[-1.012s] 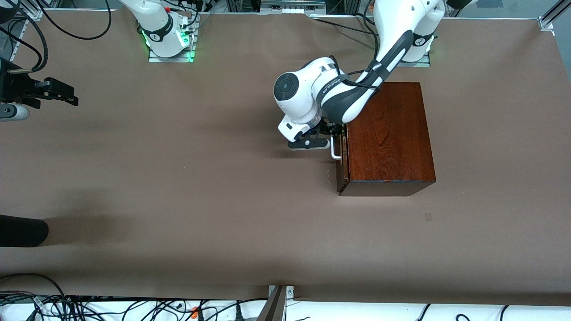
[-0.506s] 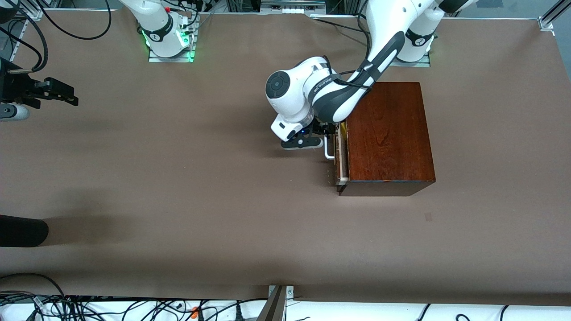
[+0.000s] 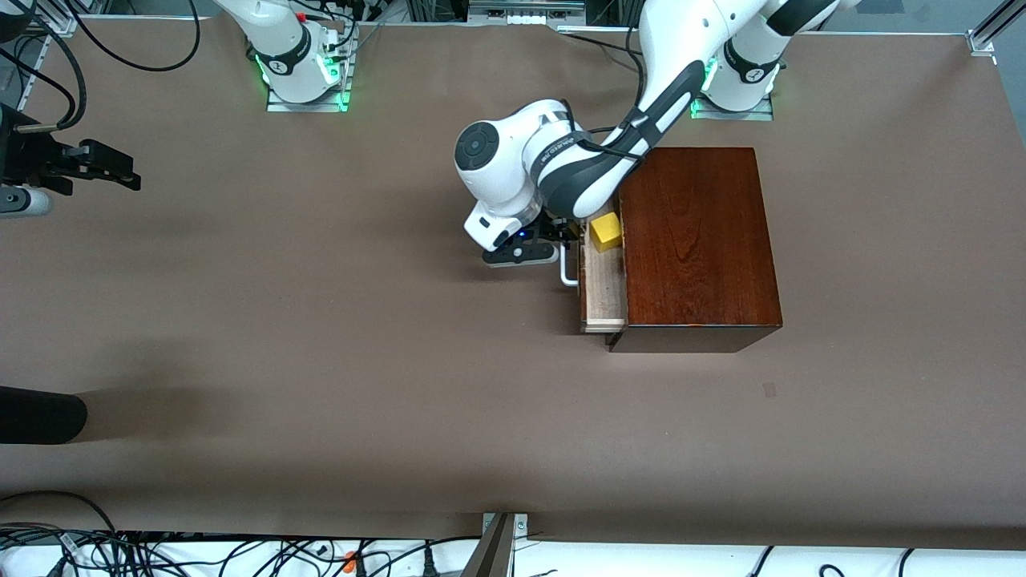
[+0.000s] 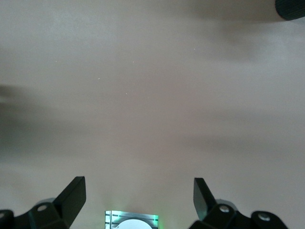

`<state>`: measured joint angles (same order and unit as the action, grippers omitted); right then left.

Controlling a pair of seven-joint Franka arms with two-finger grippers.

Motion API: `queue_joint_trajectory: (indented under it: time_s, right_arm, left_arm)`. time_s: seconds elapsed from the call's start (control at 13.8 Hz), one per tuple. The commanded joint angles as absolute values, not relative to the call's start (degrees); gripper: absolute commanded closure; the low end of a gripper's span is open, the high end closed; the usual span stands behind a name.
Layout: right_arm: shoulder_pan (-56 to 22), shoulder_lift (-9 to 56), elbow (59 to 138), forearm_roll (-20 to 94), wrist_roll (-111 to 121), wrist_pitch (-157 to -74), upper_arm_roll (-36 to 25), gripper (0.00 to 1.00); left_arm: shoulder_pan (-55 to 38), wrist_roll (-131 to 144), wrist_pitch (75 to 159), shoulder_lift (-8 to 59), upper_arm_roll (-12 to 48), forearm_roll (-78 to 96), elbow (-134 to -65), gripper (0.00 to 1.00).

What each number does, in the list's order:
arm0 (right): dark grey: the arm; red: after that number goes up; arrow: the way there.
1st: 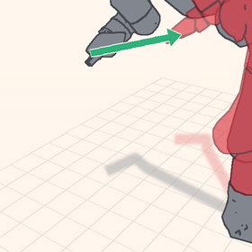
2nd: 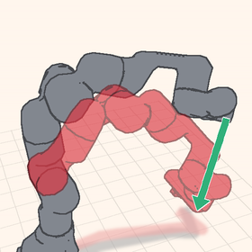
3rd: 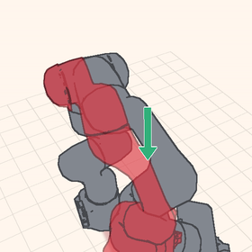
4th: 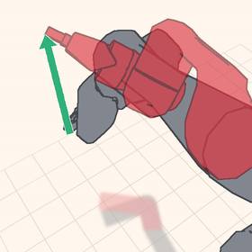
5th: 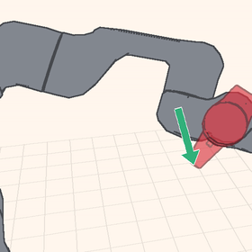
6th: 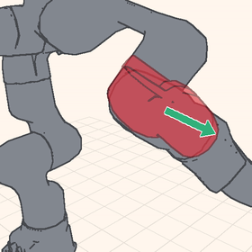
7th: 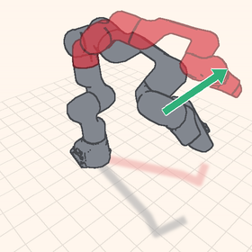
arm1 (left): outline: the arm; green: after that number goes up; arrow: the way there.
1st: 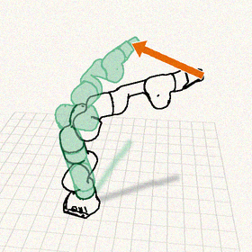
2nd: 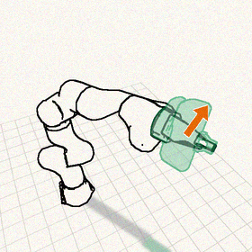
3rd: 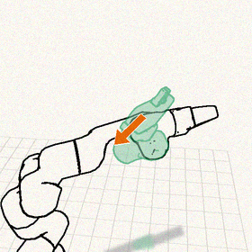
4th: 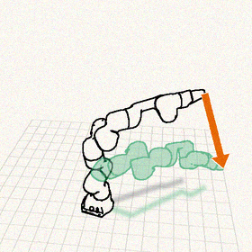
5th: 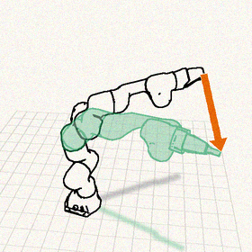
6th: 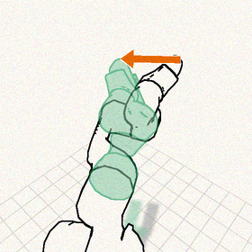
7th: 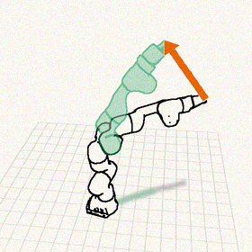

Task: Open drawer, take yellow block, close drawer
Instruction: 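Pull the drawer handle outward with the left gripper, opening the drawer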

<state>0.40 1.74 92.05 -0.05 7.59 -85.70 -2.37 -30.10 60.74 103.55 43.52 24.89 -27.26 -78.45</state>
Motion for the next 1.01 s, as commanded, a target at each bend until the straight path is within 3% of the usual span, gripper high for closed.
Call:
queue_joint_trajectory:
  time_s: [0.0, 0.94]
  right_arm:
    - [0.44, 2.2, 90.79, 0.62, 8.09, -85.43, -2.46, 0.0]
    - [0.44, 2.29, 90.79, 0.7, 8.09, -85.52, -2.46, 0.0]
  left_arm:
    - [-33.66, 63.81, 105.29, 47.98, 26.45, -26.54, -71.81, 0.0]
    - [-36.21, 65.21, 107.05, 50.98, 26.63, -26.28, -65.48, 0.0]
